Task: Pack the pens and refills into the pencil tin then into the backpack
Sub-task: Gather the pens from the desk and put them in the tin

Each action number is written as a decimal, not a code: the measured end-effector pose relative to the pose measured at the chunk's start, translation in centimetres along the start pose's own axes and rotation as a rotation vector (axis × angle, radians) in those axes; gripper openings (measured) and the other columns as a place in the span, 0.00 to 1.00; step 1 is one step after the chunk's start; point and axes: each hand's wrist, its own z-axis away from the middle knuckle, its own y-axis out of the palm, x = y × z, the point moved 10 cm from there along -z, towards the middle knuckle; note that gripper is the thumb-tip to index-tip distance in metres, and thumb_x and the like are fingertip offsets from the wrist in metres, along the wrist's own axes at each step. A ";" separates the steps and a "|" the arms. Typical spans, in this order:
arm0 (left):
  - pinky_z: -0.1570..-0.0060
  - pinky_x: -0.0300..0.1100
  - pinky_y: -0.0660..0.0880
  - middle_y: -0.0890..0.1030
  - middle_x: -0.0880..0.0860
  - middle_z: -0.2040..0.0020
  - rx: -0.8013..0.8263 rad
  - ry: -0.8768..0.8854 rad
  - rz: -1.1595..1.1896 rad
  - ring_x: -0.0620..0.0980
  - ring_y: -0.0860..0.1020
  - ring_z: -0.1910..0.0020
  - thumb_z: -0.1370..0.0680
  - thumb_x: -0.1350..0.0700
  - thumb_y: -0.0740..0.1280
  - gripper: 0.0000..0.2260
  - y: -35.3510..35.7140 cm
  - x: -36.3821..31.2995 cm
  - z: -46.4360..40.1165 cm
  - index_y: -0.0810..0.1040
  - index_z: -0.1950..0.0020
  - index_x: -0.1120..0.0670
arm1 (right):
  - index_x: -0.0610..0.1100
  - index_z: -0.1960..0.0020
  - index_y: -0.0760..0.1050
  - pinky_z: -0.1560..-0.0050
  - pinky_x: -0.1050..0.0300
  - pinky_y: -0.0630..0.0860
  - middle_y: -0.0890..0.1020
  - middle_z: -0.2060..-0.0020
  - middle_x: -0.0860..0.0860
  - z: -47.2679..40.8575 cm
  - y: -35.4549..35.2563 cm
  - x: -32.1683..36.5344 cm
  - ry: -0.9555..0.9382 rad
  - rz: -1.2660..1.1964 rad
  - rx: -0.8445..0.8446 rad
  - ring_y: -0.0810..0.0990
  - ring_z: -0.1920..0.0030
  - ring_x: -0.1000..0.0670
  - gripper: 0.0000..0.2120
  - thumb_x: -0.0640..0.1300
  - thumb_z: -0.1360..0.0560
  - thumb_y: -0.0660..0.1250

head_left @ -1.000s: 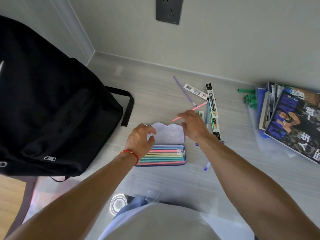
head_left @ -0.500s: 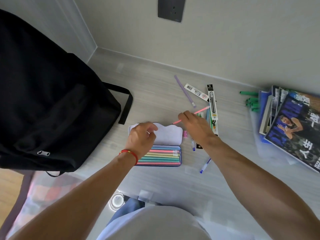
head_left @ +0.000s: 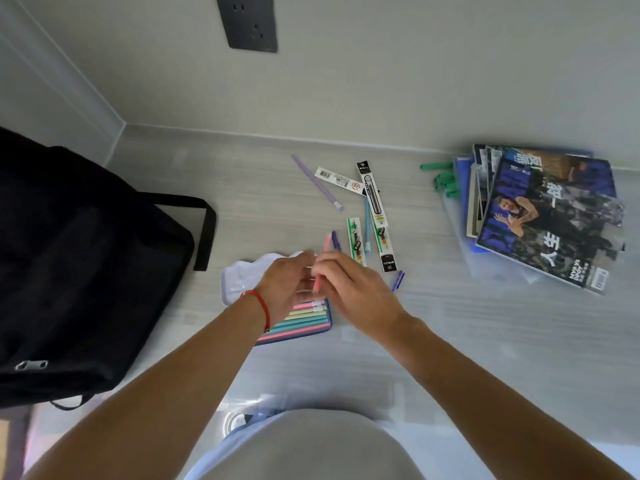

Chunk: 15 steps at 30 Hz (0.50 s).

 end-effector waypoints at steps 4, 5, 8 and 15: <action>0.71 0.38 0.72 0.76 0.54 0.68 -0.006 0.004 0.065 0.48 0.74 0.73 0.19 0.56 0.65 0.07 -0.1 0.1 0.1 0.80 0.50 0.59 | 0.41 0.44 0.78 0.46 0.50 0.77 0.80 0.46 0.46 1.5 3.6 3.4 -0.162 0.020 0.159 0.78 0.45 0.45 0.12 0.31 0.23 0.62; 0.71 0.38 0.72 0.75 0.54 0.67 -0.053 0.031 0.018 0.48 0.74 0.73 0.19 0.58 0.64 0.06 -0.8 0.0 0.1 0.80 0.50 0.58 | 0.42 0.41 0.78 0.44 0.51 0.76 0.80 0.43 0.46 1.9 4.3 3.3 -0.170 0.023 0.205 0.77 0.43 0.46 0.15 0.30 0.24 0.62; 0.64 0.43 0.76 0.78 0.56 0.64 -0.254 0.054 -0.068 0.52 0.75 0.69 0.18 0.59 0.63 0.07 -4.2 0.1 -0.1 0.80 0.48 0.58 | 0.42 0.41 0.78 0.44 0.47 0.79 0.81 0.43 0.45 1.5 3.6 -1.3 0.096 0.029 0.139 0.80 0.43 0.43 0.20 0.28 0.30 0.66; 0.75 0.40 0.68 0.79 0.55 0.68 -0.331 0.087 -0.062 0.48 0.68 0.77 0.19 0.53 0.66 0.07 -7.3 0.8 -0.3 0.81 0.46 0.52 | 0.37 0.38 0.70 0.48 0.44 0.76 0.79 0.43 0.39 3.0 3.4 -17.1 0.982 0.191 0.269 0.80 0.44 0.35 0.15 0.47 0.18 0.63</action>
